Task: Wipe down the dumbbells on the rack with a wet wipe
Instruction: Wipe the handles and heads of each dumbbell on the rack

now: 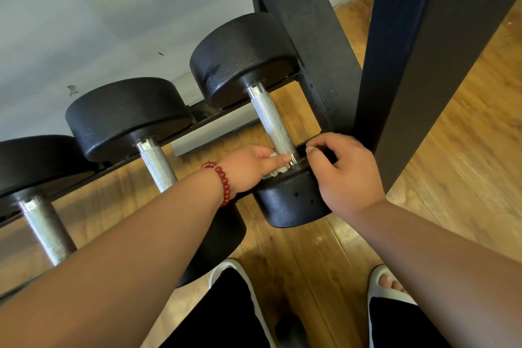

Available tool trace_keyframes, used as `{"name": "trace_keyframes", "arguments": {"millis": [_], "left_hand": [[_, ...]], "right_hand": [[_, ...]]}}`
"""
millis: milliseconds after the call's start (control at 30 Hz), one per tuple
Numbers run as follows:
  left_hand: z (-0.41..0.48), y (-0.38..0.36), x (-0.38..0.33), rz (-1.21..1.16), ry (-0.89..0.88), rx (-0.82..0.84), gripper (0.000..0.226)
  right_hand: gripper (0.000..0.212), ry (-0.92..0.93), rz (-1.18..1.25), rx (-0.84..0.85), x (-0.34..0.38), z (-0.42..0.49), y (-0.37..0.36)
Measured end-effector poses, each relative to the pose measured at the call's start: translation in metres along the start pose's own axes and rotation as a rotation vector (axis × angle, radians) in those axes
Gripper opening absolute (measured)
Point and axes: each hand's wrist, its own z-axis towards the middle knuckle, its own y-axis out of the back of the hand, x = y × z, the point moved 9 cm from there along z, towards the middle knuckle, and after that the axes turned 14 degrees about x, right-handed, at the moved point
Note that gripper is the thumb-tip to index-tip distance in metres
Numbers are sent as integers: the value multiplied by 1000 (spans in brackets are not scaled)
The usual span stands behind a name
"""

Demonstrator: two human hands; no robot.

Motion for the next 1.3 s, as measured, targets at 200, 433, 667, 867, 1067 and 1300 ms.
{"name": "trace_keyframes", "arguments": {"millis": [200, 433, 667, 867, 1067, 1300], "left_hand": [[0, -6, -3, -22, -16, -25, 46], [-20, -3, 9, -94, -99, -43, 42], [-59, 24, -31, 131, -299, -530, 29], [-44, 9, -65, 746, -470, -440, 55], [-21, -4, -69, 1513, -640, -340, 51], [-21, -22, -71, 1598, -855, -75, 43]], "right_hand": [[16, -23, 10, 6, 0, -1, 0], [15, -33, 50, 15, -2, -1, -1], [22, -33, 40, 32, -2, -1, -2], [17, -19, 37, 10, -1, 0, -1], [15, 5, 17, 2, -1, 0, 0], [27, 5, 2, 1, 2, 0, 1]]}}
